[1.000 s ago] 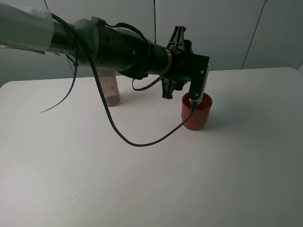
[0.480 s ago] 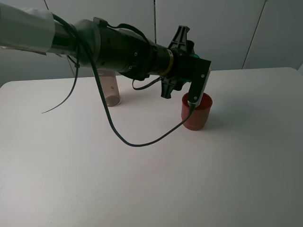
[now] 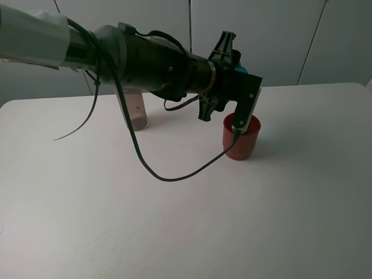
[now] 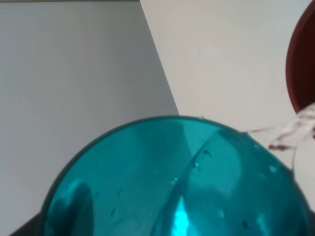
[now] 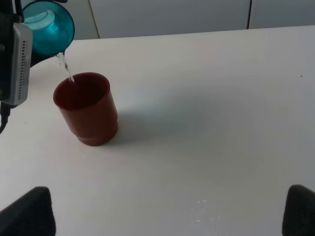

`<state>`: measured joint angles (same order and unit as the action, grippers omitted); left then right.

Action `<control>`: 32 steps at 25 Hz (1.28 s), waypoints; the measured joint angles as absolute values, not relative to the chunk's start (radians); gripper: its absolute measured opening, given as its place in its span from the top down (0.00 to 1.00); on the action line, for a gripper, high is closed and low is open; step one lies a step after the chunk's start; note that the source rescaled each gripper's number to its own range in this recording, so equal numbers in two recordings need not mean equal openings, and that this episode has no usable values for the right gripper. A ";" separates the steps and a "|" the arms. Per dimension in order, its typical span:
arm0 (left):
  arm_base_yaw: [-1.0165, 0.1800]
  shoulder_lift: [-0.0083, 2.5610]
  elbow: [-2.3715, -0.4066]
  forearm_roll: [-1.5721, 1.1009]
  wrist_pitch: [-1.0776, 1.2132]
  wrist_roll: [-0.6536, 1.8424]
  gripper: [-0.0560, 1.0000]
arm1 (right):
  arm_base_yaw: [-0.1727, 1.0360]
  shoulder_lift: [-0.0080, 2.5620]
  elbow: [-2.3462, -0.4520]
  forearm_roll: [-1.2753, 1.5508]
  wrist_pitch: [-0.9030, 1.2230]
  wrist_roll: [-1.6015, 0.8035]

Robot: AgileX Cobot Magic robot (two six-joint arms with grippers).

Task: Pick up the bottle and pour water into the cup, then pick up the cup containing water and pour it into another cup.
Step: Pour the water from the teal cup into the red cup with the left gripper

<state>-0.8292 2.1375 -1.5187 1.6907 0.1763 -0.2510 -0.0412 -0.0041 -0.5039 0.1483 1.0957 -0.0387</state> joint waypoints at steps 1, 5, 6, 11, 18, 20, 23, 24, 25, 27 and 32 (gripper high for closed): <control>-0.829 2.138 -1.519 1.696 0.176 -0.251 0.88 | -0.041 -0.004 -0.504 0.148 1.096 -0.039; -0.829 2.138 -1.519 1.709 0.181 -0.249 0.88 | -0.041 -0.004 -0.504 0.148 1.096 -0.039; -0.831 2.138 -1.519 1.714 0.181 -0.249 0.88 | -0.041 -0.004 -0.504 0.148 1.096 -0.039; -0.831 2.138 -1.519 1.735 0.189 -0.249 0.88 | -0.041 -0.004 -0.504 0.148 1.096 -0.039; -0.842 2.138 -1.519 1.739 0.207 -0.231 0.88 | -0.041 -0.004 -0.504 0.148 1.096 -0.039; -0.842 2.138 -1.519 1.739 0.213 -0.217 0.88 | -0.041 -0.004 -0.504 0.148 1.096 -0.039; -0.842 2.138 -1.519 1.739 0.223 -0.192 0.88 | -0.041 -0.004 -0.504 0.148 1.096 -0.039; -0.842 2.138 -1.519 1.739 0.226 -0.175 0.88 | -0.041 -0.004 -0.504 0.148 1.096 -0.039; -0.842 2.138 -1.519 1.739 0.227 -0.160 0.88 | -0.041 -0.004 -0.504 0.148 1.096 -0.039; -0.844 2.138 -1.519 1.739 0.230 -0.135 0.88 | -0.041 -0.004 -0.504 0.148 1.096 -0.039; -0.848 2.138 -1.519 1.739 0.230 -0.122 0.88 | -0.041 -0.004 -0.504 0.148 1.096 -0.039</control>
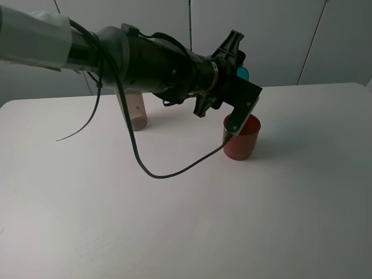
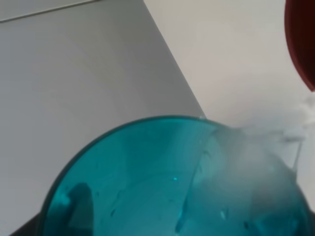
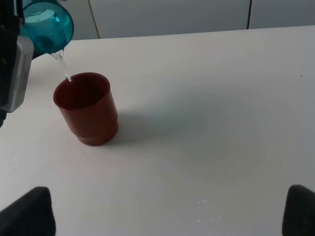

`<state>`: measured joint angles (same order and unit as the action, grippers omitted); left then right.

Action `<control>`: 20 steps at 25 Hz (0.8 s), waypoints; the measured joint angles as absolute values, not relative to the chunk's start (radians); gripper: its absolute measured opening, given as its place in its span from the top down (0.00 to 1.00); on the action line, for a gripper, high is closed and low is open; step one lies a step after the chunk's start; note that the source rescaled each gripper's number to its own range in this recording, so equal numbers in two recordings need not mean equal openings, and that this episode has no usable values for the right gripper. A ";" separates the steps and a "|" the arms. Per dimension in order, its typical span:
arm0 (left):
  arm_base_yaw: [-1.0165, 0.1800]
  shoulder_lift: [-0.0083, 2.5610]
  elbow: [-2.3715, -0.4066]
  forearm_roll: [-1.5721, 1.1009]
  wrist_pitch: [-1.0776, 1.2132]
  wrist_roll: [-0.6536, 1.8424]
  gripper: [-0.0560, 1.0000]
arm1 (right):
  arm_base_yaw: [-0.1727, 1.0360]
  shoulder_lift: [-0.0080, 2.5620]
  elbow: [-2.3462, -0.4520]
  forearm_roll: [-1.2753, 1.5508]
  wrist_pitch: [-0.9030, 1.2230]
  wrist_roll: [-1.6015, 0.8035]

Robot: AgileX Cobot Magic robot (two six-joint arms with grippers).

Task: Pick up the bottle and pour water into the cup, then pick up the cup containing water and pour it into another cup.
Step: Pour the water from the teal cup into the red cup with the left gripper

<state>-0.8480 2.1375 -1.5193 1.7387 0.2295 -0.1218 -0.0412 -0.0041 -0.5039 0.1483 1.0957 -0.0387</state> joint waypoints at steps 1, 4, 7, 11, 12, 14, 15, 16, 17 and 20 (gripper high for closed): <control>-0.848 2.138 -1.519 1.739 0.230 -0.120 0.88 | -0.041 -0.004 -0.504 0.148 1.096 -0.039; -0.850 2.138 -1.519 1.739 0.232 -0.120 0.88 | -0.041 -0.004 -0.504 0.148 1.096 -0.039; -0.852 2.138 -1.519 1.739 0.232 -0.097 0.88 | -0.041 -0.004 -0.504 0.148 1.096 -0.039; -0.852 2.138 -1.519 1.739 0.232 -0.079 0.88 | -0.041 -0.004 -0.504 0.148 1.096 -0.039; -0.852 2.138 -1.519 1.739 0.232 -0.075 0.88 | -0.041 -0.004 -0.504 0.148 1.096 -0.039; -0.852 2.138 -1.521 1.739 0.234 -0.062 0.88 | -0.041 -0.004 -0.504 0.148 1.096 -0.039; -0.852 2.138 -1.521 1.739 0.234 -0.055 0.88 | -0.041 -0.004 -0.504 0.148 1.096 -0.039; -0.852 2.138 -1.521 1.739 0.234 -0.048 0.88 | -0.041 -0.004 -0.504 0.148 1.096 -0.039; -0.852 2.138 -1.521 1.739 0.234 -0.043 0.88 | -0.041 -0.004 -0.504 0.148 1.096 -0.039; -0.858 2.138 -1.521 1.739 0.234 -0.028 0.88 | -0.041 -0.004 -0.504 0.148 1.096 -0.039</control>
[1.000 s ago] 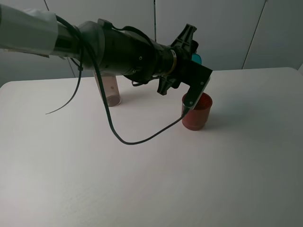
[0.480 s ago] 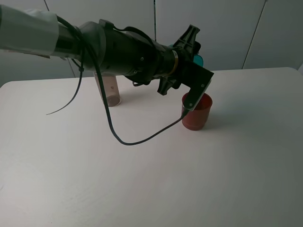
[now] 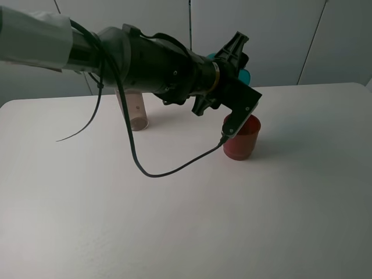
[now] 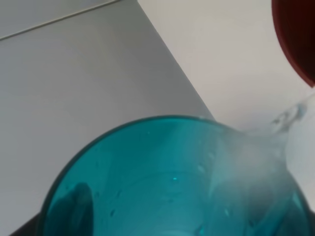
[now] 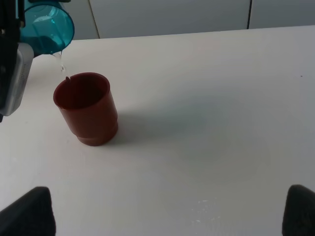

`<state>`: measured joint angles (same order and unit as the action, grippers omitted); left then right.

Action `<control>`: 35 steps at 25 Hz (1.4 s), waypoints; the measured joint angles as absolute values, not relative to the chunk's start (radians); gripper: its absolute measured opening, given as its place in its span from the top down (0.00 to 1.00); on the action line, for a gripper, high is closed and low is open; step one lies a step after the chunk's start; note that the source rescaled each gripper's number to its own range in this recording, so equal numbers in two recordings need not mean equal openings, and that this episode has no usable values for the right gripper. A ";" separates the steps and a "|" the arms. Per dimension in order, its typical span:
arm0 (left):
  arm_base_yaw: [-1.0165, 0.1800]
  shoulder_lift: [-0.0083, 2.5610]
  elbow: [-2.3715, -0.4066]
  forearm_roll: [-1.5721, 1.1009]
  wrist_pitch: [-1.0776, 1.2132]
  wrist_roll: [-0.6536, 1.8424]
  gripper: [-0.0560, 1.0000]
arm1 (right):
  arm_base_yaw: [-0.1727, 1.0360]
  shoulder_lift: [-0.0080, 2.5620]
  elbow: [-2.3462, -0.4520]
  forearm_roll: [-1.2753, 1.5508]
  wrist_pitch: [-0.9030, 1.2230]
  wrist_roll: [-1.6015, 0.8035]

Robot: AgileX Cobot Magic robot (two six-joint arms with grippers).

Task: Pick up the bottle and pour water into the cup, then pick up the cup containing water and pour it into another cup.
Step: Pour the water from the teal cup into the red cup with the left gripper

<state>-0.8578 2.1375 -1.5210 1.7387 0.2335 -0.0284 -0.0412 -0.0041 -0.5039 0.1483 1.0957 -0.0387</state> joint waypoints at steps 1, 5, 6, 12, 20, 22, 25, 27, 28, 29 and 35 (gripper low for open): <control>-0.858 2.138 -1.521 1.739 0.234 -0.024 0.88 | -0.041 -0.004 -0.504 0.148 1.096 -0.039; -0.859 2.138 -1.521 1.739 0.234 0.000 0.88 | -0.041 -0.004 -0.504 0.148 1.096 -0.039; -0.859 2.138 -1.521 1.739 0.234 0.009 0.88 | -0.041 -0.004 -0.504 0.148 1.096 -0.039; -0.860 2.138 -1.521 1.739 0.234 0.052 0.88 | -0.041 -0.004 -0.504 0.148 1.096 -0.039; -0.860 2.138 -1.521 1.741 0.236 0.098 0.88 | -0.041 -0.004 -0.504 0.148 1.096 -0.039; -0.860 2.138 -1.521 1.741 0.237 0.107 0.88 | -0.041 -0.004 -0.504 0.148 1.096 -0.039; -0.860 2.138 -1.521 1.741 0.237 0.136 0.88 | -0.041 -0.004 -0.504 0.148 1.096 -0.039; -0.860 2.138 -1.521 1.741 0.237 0.151 0.88 | -0.041 -0.004 -0.504 0.148 1.096 -0.039; -0.860 2.138 -1.521 1.741 0.237 0.156 0.88 | -0.041 -0.004 -0.504 0.148 1.096 -0.039; -0.860 2.138 -1.521 1.741 0.237 0.157 0.88 | -0.041 -0.004 -0.504 0.148 1.096 -0.039; -0.860 2.138 -1.521 1.741 0.237 0.160 0.88 | -0.041 -0.004 -0.504 0.148 1.096 -0.039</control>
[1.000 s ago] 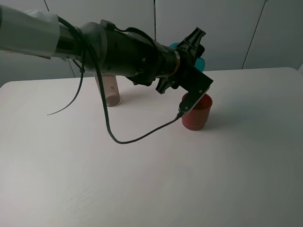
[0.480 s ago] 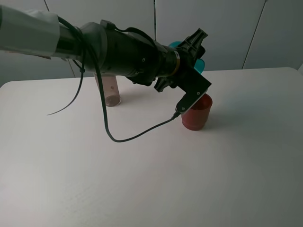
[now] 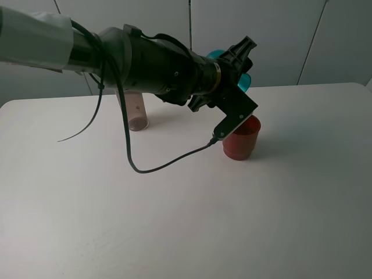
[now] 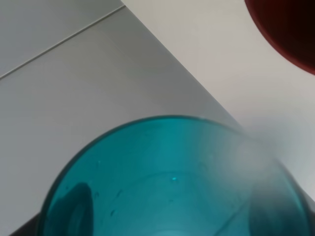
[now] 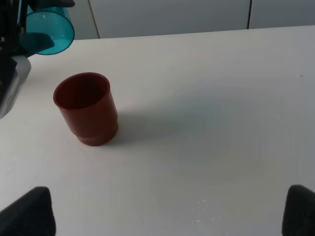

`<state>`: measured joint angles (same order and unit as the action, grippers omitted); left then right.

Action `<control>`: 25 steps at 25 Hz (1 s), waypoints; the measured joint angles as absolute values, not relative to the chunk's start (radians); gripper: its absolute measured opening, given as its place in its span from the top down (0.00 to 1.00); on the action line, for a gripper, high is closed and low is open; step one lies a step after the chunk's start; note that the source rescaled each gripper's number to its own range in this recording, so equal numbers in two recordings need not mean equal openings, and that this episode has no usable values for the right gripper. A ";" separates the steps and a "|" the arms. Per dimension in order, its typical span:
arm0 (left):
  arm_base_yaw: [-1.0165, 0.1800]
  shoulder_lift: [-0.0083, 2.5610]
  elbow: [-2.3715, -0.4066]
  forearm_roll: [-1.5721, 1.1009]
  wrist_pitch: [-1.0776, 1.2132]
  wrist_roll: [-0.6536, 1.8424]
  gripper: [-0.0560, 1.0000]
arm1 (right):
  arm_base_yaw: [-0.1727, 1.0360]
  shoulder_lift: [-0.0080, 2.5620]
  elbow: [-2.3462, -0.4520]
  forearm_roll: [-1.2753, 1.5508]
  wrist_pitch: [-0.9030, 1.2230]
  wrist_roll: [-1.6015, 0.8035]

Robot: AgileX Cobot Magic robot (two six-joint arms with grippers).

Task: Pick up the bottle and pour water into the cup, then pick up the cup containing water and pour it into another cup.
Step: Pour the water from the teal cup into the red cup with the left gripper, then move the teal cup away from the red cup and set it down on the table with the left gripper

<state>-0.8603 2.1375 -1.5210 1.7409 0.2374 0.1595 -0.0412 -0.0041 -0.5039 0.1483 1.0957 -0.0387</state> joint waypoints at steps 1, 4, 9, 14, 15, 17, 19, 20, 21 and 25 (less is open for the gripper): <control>-0.860 2.138 -1.521 1.741 0.237 0.160 0.88 | -0.041 -0.004 -0.504 0.148 1.096 -0.039; -0.860 2.138 -1.521 1.741 0.237 0.101 0.88 | -0.041 -0.004 -0.504 0.148 1.096 -0.039; -0.860 2.133 -1.521 1.743 0.237 -0.104 0.88 | -0.041 -0.004 -0.504 0.148 1.096 -0.039; -0.860 2.091 -1.521 1.683 0.240 -0.338 0.88 | -0.041 -0.004 -0.504 0.148 1.096 -0.039; -0.860 2.080 -1.521 1.648 0.240 -0.364 0.88 | -0.041 -0.004 -0.504 0.148 1.096 -0.039; -0.860 2.052 -1.517 1.576 0.237 -0.395 0.88 | -0.041 -0.004 -0.504 0.148 1.096 -0.039; -0.854 2.020 -1.496 1.513 0.233 -0.405 0.88 | -0.041 -0.004 -0.504 0.148 1.096 -0.039; -0.849 2.000 -1.477 1.483 0.219 -0.408 0.88 | -0.041 -0.004 -0.504 0.148 1.096 -0.039; -0.841 1.978 -1.452 1.462 0.206 -0.409 0.88 | -0.041 -0.004 -0.504 0.148 1.096 -0.039; -0.799 1.885 -1.339 1.405 0.109 -0.476 0.88 | -0.041 -0.004 -0.504 0.148 1.096 -0.039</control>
